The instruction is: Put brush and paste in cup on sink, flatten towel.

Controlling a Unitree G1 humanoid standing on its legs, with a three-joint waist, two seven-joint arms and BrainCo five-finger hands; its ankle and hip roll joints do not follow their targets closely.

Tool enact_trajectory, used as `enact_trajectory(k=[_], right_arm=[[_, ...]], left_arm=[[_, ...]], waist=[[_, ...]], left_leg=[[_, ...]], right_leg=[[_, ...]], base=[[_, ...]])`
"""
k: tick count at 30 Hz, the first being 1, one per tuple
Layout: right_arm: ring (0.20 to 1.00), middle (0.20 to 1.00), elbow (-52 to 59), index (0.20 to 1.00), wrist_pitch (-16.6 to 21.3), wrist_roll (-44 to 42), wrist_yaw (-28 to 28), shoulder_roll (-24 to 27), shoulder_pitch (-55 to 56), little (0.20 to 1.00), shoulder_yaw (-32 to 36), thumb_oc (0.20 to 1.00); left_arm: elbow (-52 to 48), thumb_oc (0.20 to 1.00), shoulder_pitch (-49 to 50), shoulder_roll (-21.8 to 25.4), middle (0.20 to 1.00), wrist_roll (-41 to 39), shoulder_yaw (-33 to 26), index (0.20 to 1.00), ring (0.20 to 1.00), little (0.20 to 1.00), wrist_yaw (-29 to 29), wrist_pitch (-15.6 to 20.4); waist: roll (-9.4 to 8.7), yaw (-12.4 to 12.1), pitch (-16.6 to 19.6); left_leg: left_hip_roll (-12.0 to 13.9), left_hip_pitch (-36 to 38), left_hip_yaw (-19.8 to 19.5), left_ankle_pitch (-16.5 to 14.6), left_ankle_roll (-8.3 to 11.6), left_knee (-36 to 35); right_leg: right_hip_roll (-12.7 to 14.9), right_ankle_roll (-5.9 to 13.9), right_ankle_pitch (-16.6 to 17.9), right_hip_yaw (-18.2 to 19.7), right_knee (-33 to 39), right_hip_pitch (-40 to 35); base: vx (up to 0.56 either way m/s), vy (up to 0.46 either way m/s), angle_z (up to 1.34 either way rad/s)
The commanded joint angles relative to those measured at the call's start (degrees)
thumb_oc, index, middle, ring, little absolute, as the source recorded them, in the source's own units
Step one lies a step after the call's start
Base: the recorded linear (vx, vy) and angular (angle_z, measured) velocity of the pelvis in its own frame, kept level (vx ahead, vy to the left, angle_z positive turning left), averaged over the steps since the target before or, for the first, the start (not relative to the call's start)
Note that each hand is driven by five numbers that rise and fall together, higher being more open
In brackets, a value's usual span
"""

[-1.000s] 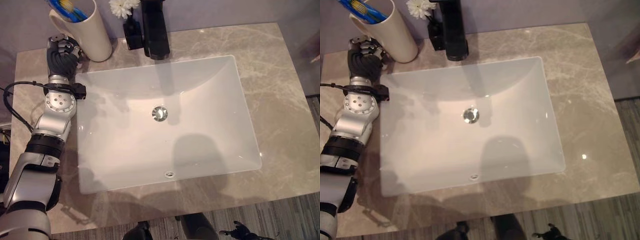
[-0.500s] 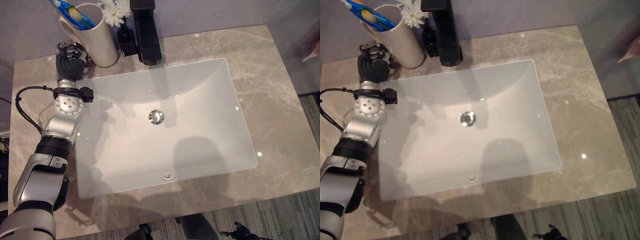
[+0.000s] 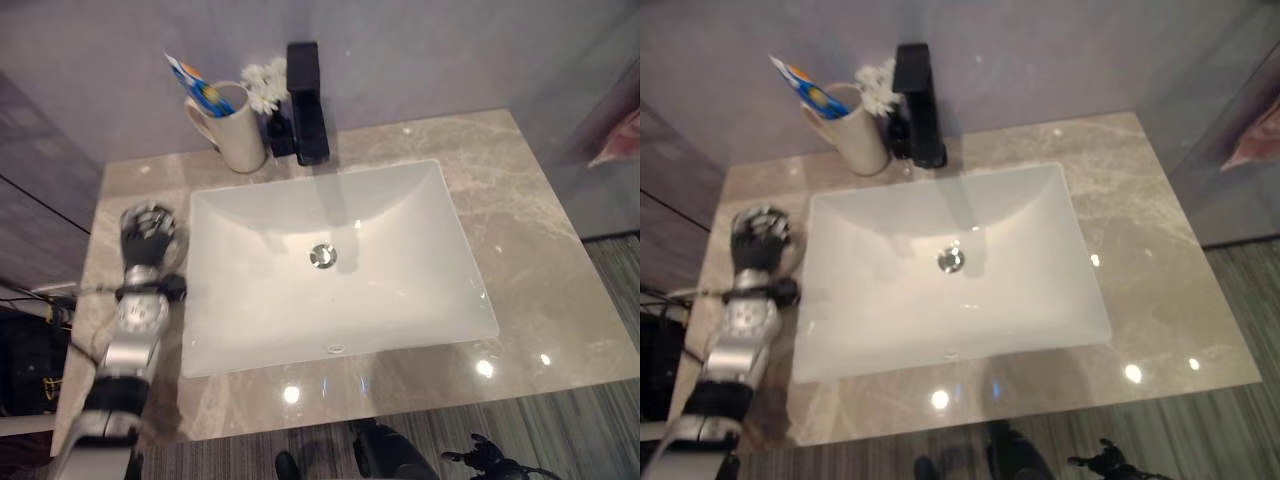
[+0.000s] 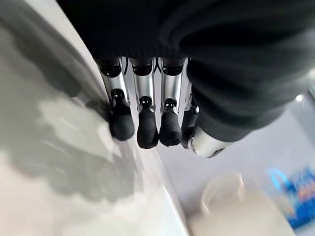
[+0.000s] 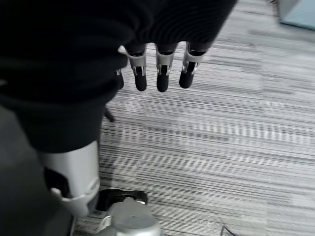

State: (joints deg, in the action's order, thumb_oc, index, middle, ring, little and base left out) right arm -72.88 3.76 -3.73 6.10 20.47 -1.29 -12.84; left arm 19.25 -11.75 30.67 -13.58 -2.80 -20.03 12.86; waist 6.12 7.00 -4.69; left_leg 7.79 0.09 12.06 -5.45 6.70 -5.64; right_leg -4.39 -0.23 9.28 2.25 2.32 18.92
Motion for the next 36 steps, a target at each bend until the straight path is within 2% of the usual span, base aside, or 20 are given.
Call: enact_trajectory(k=[1,2,8,9,14,17,19,20,21,22,23,24,26,27,28,29,30,33,34,36], right_arm=[[1.000,1.000,-1.27,1.000,-0.34,0.17,-0.30,-0.30,1.06,1.000,0.71,1.000],[1.000,1.000,-1.54,1.000,-0.65,1.36,-0.67,-0.60,1.57,1.000,0.90,1.000],[1.000,1.000,-1.38,1.000,-1.04,2.82,-1.84,-1.62,2.25,1.000,0.67,1.000],[1.000,1.000,-1.12,1.000,-1.14,3.30,-1.87,-2.18,2.62,1.000,0.65,1.000],[1.000,1.000,-0.96,1.000,-1.20,4.47,-1.62,-3.56,3.06,1.000,-0.60,1.000],[1.000,1.000,0.82,1.000,-0.98,3.72,-0.83,-4.70,3.08,1.000,-0.80,1.000],[1.000,1.000,3.27,1.000,-1.04,3.76,-1.19,-4.73,2.80,1.000,-1.49,1.000],[1.000,1.000,4.30,1.000,-1.35,4.17,-1.58,-4.20,2.19,1.000,-1.91,1.000],[1.000,1.000,4.30,1.000,-1.35,4.18,-1.58,-4.20,2.19,1.000,-1.91,1.000],[1.000,1.000,4.36,1.000,-2.15,6.09,-2.52,-3.35,1.25,1.000,-2.69,1.000],[1.000,1.000,4.05,1.000,-2.72,7.35,-3.08,-3.42,0.54,1.000,-3.33,1.000],[1.000,1.000,4.05,1.000,-2.72,7.35,-3.08,-3.42,0.54,1.000,-3.32,1.000],[1.000,1.000,4.73,1.000,-2.65,8.65,-3.47,-4.31,0.05,1.000,-4.69,1.000],[1.000,1.000,6.17,1.000,-2.53,8.45,-3.34,-5.13,-0.31,1.000,-5.17,1.000],[1.000,1.000,6.18,1.000,-2.54,8.45,-3.35,-5.13,-0.34,1.000,-5.16,1.000],[1.000,1.000,7.89,1.000,-2.44,8.88,-3.91,-5.39,-0.01,1.000,-6.56,1.000],[1.000,1.000,7.77,1.000,-2.51,9.12,-4.49,-5.51,0.08,1.000,-7.24,1.000],[1.000,1.000,6.86,1.000,-2.69,8.63,-4.85,-5.69,1.25,1.000,-6.96,1.000],[1.000,1.000,6.86,1.000,-2.69,8.63,-4.85,-5.70,1.27,1.000,-6.95,1.000],[1.000,1.000,5.28,1.000,-2.84,8.20,-4.90,-5.97,1.01,1.000,-6.69,1.000]], left_arm=[[-1.13,0.200,4.44,1.64,0.200,-0.11,-5.09,0.200,0.200,0.200,-0.42,1.44],[-4.65,0.200,8.12,1.61,0.200,1.02,-7.52,0.200,0.200,0.200,-0.27,2.39],[-9.44,0.200,16.02,-0.32,0.200,0.14,-12.96,0.200,0.200,0.200,1.17,3.36],[-9.61,0.200,18.06,-0.96,0.200,1.59,-13.42,0.200,0.200,0.200,1.40,2.97],[-6.03,0.200,18.86,-2.79,0.200,1.66,-12.62,0.200,0.200,0.200,0.69,2.57],[6.89,0.200,19.32,-4.79,0.200,-0.60,-11.23,0.200,0.200,0.200,0.09,0.47],[19.12,0.200,19.08,-4.93,0.200,-0.39,-8.23,0.200,0.200,0.200,3.34,-3.59],[27.31,0.200,19.17,-5.00,0.200,3.61,-5.17,0.200,0.200,0.200,7.80,-7.41],[27.32,0.313,19.16,-4.99,0.313,3.61,-5.16,0.313,0.313,0.313,7.80,-7.41],[39.93,0.896,18.97,-5.92,0.896,8.50,-0.80,0.896,0.896,0.896,12.77,-10.41],[45.64,1.000,18.60,-6.72,1.000,11.47,1.27,1.000,1.000,1.000,14.10,-10.99],[45.65,1.000,18.58,-6.72,1.000,11.46,1.28,1.000,1.000,1.000,14.10,-10.98],[53.46,1.000,17.42,-8.75,1.000,14.55,3.14,1.000,1.000,1.000,14.42,-12.19],[59.78,1.000,16.74,-11.59,1.000,18.51,4.71,1.000,1.000,1.000,15.41,-14.14],[59.82,1.000,16.68,-11.59,1.000,18.51,4.70,1.000,1.000,1.000,15.40,-14.12],[62.34,1.000,16.35,-12.85,1.000,22.59,6.32,1.000,1.000,1.000,16.38,-14.96],[62.16,1.000,16.29,-13.22,1.000,23.75,7.11,1.000,1.000,1.000,16.63,-15.00],[60.85,1.000,16.50,-14.14,1.000,20.53,6.80,1.000,1.000,1.000,15.86,-14.51],[60.85,1.000,16.51,-14.13,1.000,20.52,6.81,1.000,1.000,1.000,15.86,-14.51],[58.21,1.000,15.27,-14.34,1.000,21.37,9.66,1.000,1.000,1.000,15.07,-13.63]], waist=[[-2.58,-1.40,-1.29],[-2.96,-2.70,-0.51],[-4.62,-5.11,1.21],[-5.40,-6.29,1.30],[-6.23,-7.36,0.75],[-6.77,-7.58,0.81],[-6.87,-6.82,0.61],[-6.66,-6.12,0.19],[-6.67,-6.13,0.22],[-6.29,-5.06,-0.17],[-6.27,-4.54,-0.26],[-6.26,-4.57,-0.28],[-6.59,-3.85,-1.01],[-5.92,-4.60,-2.61],[-6.00,-4.52,-2.55],[-5.73,-3.46,-2.80],[-5.47,-3.27,-2.82],[-5.42,-4.66,-1.66],[-5.48,-4.69,-1.69],[-5.79,-5.84,-0.91]], left_leg=[[-6.41,3.59,-1.87,0.41,-2.45,0.64],[-6.91,4.08,-2.84,0.39,-2.90,0.64],[-8.85,5.48,-5.51,0.16,-4.76,0.64],[-9.78,6.44,-6.53,-0.20,-5.66,0.64],[-10.96,7.57,-8.09,-0.02,-6.74,0.64],[-12.30,7.84,-9.23,0.55,-7.83,0.64],[-12.96,8.12,-8.56,0.82,-8.33,0.64],[-13.25,8.33,-7.69,1.02,-8.51,0.64],[-13.26,8.29,-7.68,1.03,-8.51,0.64],[-13.72,8.46,-6.04,1.22,-8.74,0.64],[-13.86,8.61,-4.67,1.20,-8.81,0.64],[-13.86,8.62,-4.64,1.20,-8.81,0.64],[-13.73,8.77,-2.57,1.53,-8.86,0.64],[-12.08,8.37,0.72,2.31,-8.76,0.64],[-12.16,8.21,0.64,2.43,-8.77,0.64],[-10.86,7.16,1.77,3.28,-8.74,0.64],[-10.21,6.67,2.37,3.64,-8.93,0.64],[-8.23,4.91,5.74,4.40,-9.16,0.64],[-8.29,4.97,5.77,4.38,-9.17,0.64],[-7.34,3.79,8.82,4.97,-9.19,0.64]], right_leg=[[1.84,4.26,-5.47,-4.30,-4.96,-3.14],[2.73,4.77,-5.02,-4.72,-4.72,-4.35],[5.06,6.23,-3.62,-5.83,-4.79,-7.23],[6.18,6.94,-2.76,-6.46,-5.41,-8.01],[7.79,7.70,-1.79,-7.98,-5.55,-9.44],[9.31,8.46,-0.33,-8.33,-6.19,-9.47],[9.78,8.87,1.30,-7.49,-6.29,-9.18],[9.87,9.13,2.38,-6.62,-6.21,-8.84],[9.88,9.13,2.39,-6.60,-6.21,-8.80],[9.96,9.41,4.07,-5.12,-6.01,-8.11],[10.06,9.64,4.81,-4.64,-6.00,-7.59],[10.05,9.64,4.81,-4.61,-6.00,-7.59],[10.24,9.97,6.04,-5.55,-7.24,-6.08],[12.44,9.29,1.89,-14.64,-11.89,-5.26],[12.55,9.26,1.92,-14.69,-11.91,-5.13],[11.73,7.99,-2.53,-15.41,-17.71,-5.03],[10.61,7.63,-4.80,-14.65,-21.75,-5.44],[11.51,6.44,-11.14,-17.23,-25.38,-9.87],[11.58,6.45,-11.26,-17.17,-25.55,-9.84],[12.32,6.46,-13.60,-18.91,-26.34,-13.45]], base=[[-0.07,0.084,0.24],[-0.08,0.081,0.17],[-0.12,0.098,0.25],[-0.13,0.096,0.13],[-0.16,0.060,0.35],[-0.21,0.101,0.27],[-0.17,0.099,0.11],[-0.11,0.069,-0.08],[-0.17,0.131,-0.30],[-0.14,0.119,-0.38],[-0.14,0.119,-0.46],[-0.07,0.052,-0.59],[-0.17,0.025,-0.49],[-0.20,0.015,-0.36],[-0.34,-0.004,-1.15],[-0.27,-0.034,-1.19],[-0.32,-0.065,-0.92],[-0.14,-0.079,-0.59],[-0.11,-0.138,-0.75],[-0.09,-0.144,-0.76]])
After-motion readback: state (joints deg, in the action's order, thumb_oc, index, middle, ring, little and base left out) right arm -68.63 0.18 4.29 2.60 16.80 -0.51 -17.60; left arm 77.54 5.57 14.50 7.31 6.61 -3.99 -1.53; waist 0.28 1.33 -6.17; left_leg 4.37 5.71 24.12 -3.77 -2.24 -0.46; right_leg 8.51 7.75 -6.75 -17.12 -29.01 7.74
